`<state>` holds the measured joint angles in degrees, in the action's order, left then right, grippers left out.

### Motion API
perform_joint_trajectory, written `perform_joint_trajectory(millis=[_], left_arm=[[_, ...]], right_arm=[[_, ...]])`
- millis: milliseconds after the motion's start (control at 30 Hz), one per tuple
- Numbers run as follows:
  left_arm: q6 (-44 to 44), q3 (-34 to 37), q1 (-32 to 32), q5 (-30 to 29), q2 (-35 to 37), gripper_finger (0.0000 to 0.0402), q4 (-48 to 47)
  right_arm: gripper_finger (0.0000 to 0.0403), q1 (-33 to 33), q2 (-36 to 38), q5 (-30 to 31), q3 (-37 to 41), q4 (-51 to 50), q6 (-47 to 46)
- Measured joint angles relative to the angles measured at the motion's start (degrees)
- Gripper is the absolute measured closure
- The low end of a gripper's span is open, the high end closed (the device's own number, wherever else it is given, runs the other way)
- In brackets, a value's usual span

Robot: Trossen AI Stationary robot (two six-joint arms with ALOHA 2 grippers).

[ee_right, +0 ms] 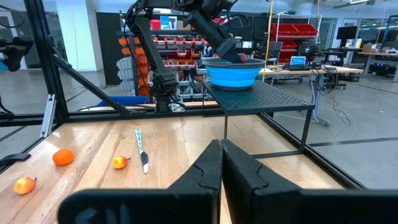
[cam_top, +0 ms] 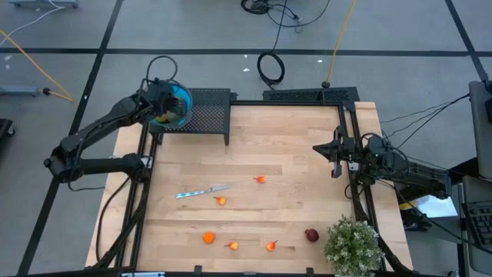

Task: Pick & Place Fruit
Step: Put the pomegranate into the blue strainer bowl on the shelf

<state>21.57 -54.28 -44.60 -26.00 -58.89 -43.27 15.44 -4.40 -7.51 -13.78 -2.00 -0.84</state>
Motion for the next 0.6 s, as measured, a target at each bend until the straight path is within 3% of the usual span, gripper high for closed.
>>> perform_joint_trajectory(millis=[300, 600], left_arm=[[-1.7, 0.0, -1.2, 2.5, 0.0, 0.0208, 0.0], [-1.7, 0.0, -1.2, 2.5, 0.0, 0.0142, 0.3]], right_arm=[[0.0403, 0.0, 0.0, 0.0, 0.0, 0.0, 0.0], [0.0403, 0.0, 0.0, 0.0, 0.0, 0.0, 0.0]])
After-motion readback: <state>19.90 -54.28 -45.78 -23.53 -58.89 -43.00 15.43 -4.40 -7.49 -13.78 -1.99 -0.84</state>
